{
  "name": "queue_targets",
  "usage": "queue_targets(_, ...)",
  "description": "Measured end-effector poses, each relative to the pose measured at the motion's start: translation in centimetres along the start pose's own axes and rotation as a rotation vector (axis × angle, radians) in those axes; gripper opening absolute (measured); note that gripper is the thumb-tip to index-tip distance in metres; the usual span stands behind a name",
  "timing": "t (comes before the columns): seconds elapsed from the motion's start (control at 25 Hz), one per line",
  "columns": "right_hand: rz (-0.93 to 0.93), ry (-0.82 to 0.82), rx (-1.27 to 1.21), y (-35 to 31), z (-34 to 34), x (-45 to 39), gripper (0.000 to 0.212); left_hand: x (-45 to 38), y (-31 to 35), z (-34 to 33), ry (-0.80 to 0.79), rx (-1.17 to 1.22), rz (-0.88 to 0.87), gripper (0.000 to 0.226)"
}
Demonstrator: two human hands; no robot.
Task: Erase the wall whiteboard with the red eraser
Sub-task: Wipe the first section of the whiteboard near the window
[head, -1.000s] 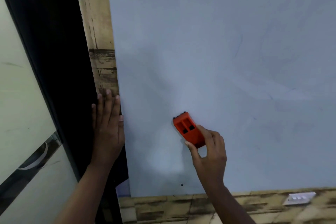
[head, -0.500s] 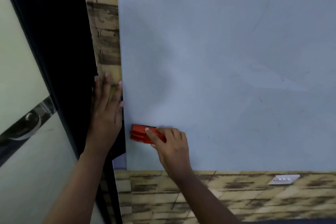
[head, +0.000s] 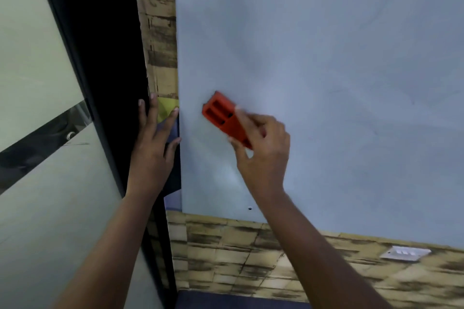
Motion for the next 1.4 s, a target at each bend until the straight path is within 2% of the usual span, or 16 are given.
queue_targets(0.2,0.439,-0.288,0.128,-1.7,-8.4,14.1,0.059,0.9,0.2,-0.1,-0.022,-0.023,0.014,0.067)
queue_targets(0.28,0.535,-0.390,0.126,-1.2,-9.6,17.5,0.051,1.1,0.2,-0.2,-0.034,-0.023,0.025,0.069)
queue_targets(0.4,0.543,-0.477,0.105,-1.0,-10.0,18.3,0.046,1.6,0.2,0.0,0.010,0.006,0.037,0.066)
queue_targets(0.48,0.484,-0.440,0.071,-1.3,-9.5,16.2,0.046,2.0,-0.1,-0.3,0.010,0.016,0.052,0.066)
queue_targets(0.64,0.042,-0.180,0.003,1.7,-4.6,9.2,0.052,3.3,-1.2,-1.5,-0.015,-0.013,0.062,0.068)
queue_targets(0.76,-0.078,-0.109,-0.026,3.4,-2.2,6.8,0.058,4.2,-2.3,-2.8,-0.062,-0.062,0.081,0.078)
queue_targets(1.0,0.206,-0.275,0.068,0.5,-7.1,11.7,0.057,4.6,-2.8,-3.8,-0.086,-0.070,0.106,0.085)
queue_targets(1.24,0.542,-0.464,0.028,-1.5,-13.2,22.1,0.038,4.5,-3.8,-4.4,-0.087,-0.143,0.021,0.076)
queue_targets(1.4,0.597,-0.519,0.045,0.7,-15.5,25.6,0.024,4.6,-3.7,-4.5,-0.087,-0.163,0.000,0.069)
Point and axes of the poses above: each hand's wrist, its own x-axis away from the middle knuckle, its own z-axis out of the back of the hand, y = z × x, the point moved 8 cm from there along -x, towards the middle knuckle, and after that the axes turned 13 degrees about x, right-handed, at the moved point
